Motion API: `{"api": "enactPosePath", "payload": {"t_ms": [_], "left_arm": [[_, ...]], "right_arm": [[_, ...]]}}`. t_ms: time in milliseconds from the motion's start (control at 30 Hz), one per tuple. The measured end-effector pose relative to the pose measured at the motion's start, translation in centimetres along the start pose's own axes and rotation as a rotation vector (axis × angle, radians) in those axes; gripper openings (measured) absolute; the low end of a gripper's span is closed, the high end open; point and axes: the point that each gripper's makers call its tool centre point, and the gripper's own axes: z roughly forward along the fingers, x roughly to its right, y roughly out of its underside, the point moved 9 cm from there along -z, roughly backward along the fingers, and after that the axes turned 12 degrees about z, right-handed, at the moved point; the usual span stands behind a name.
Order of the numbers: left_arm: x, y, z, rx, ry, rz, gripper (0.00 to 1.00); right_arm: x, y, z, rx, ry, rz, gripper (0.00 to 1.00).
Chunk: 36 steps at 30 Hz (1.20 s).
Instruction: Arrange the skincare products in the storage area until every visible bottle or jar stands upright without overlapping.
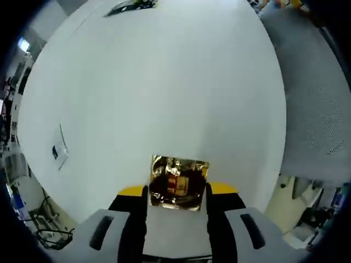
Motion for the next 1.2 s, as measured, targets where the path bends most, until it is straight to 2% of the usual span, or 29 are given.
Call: {"api": "enactPosePath", "payload": {"t_ms": [67, 367, 467, 500, 533, 600, 633, 667, 767, 800, 833, 867, 900, 967, 1000, 1100, 1200], "left_arm": [[-0.1, 0.0, 0.0, -0.012, -0.001, -0.020, 0.35], [0.5, -0.4, 0.0, -0.044, -0.010, -0.013, 0.28], [1.0, -0.5, 0.1, -0.052, 0.000, 0.012, 0.20], [1.1, -0.5, 0.1, -0.048, -0.003, 0.019, 0.12], [1.2, -0.6, 0.2, -0.019, -0.022, -0.001, 0.01], [1.2, -0.9, 0.0, -0.010, -0.055, -0.051, 0.00], [1.5, -1.0, -0.1, -0.011, -0.041, -0.078, 0.00], [1.9, -1.4, -0.2, 0.012, -0.024, -0.084, 0.00], [2.7, -3.1, -1.0, 0.089, -0.033, -0.097, 0.00], [3.0, -4.2, -1.5, 0.136, -0.041, -0.107, 0.00], [3.1, -4.6, -1.7, 0.151, -0.044, -0.111, 0.00], [3.4, -5.8, -2.4, 0.205, -0.058, -0.137, 0.00], [3.7, -7.4, -3.2, 0.286, -0.066, -0.168, 0.00], [4.2, -9.8, -4.5, 0.399, -0.080, -0.208, 0.00], [4.5, -10.7, -4.9, 0.434, -0.083, -0.200, 0.00], [5.7, -13.2, -6.2, 0.506, -0.090, -0.213, 0.00], [6.5, -14.6, -6.7, 0.514, -0.093, -0.169, 0.00]], "right_arm": [[0.1, 0.0, 0.0, 0.002, 0.003, 0.004, 0.18], [0.1, -0.1, -0.2, 0.006, 0.003, -0.001, 0.14], [0.2, -0.1, -0.2, 0.008, 0.004, 0.009, 0.14], [0.2, -0.1, -0.2, 0.009, 0.005, 0.011, 0.14], [0.2, -0.2, -0.2, 0.011, 0.002, 0.017, 0.14], [0.2, -0.2, -0.2, 0.012, -0.003, 0.017, 0.14], [0.1, -0.2, -0.2, 0.009, -0.006, 0.015, 0.14], [0.1, -0.2, -0.2, 0.010, -0.009, 0.014, 0.14], [0.2, -0.3, -0.3, 0.022, -0.018, 0.032, 0.14], [0.3, -0.3, -0.4, 0.026, -0.020, 0.056, 0.14], [0.4, -0.3, -0.4, 0.028, -0.020, 0.060, 0.14], [0.6, -0.4, -0.5, 0.038, -0.020, 0.078, 0.15], [0.6, -0.4, -0.5, 0.040, -0.022, 0.087, 0.15], [0.7, -0.5, -0.6, 0.055, -0.025, 0.107, 0.15], [0.7, -0.4, -0.6, 0.052, -0.037, 0.132, 0.15], [0.4, -0.2, -0.5, 0.037, -0.075, 0.155, 0.11], [-0.1, -0.2, -0.5, 0.028, -0.108, 0.150, 0.09]]}}
